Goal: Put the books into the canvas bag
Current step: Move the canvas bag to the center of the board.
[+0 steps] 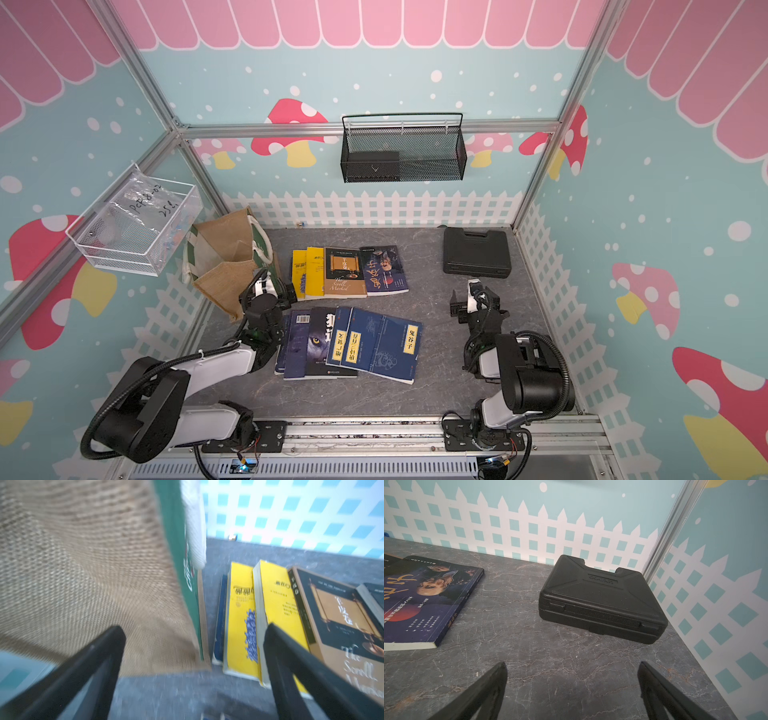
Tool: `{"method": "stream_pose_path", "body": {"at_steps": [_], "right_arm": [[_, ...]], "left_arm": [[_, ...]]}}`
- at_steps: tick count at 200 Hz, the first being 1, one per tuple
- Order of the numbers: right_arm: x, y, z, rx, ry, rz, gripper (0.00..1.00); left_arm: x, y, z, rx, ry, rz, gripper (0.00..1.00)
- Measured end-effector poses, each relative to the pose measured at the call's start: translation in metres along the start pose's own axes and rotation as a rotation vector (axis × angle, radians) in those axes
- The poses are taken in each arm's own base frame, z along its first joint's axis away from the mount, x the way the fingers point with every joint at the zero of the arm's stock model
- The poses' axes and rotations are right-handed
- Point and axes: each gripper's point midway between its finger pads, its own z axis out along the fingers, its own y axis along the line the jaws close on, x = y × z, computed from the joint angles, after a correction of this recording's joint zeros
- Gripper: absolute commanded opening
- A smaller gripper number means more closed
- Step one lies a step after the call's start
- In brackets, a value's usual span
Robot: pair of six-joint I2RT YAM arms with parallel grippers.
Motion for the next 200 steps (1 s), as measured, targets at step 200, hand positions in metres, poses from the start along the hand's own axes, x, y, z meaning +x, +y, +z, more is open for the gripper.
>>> {"method": "stream_pose_path", "body": {"at_steps": [200], "right_arm": [[-0.126,0.003,0.015,-0.079,-0.091,0.136,0.94]], "left_arm": [[-0.109,-0.002,-0.013,-0.035,0.463,-0.046,0.99]]}}
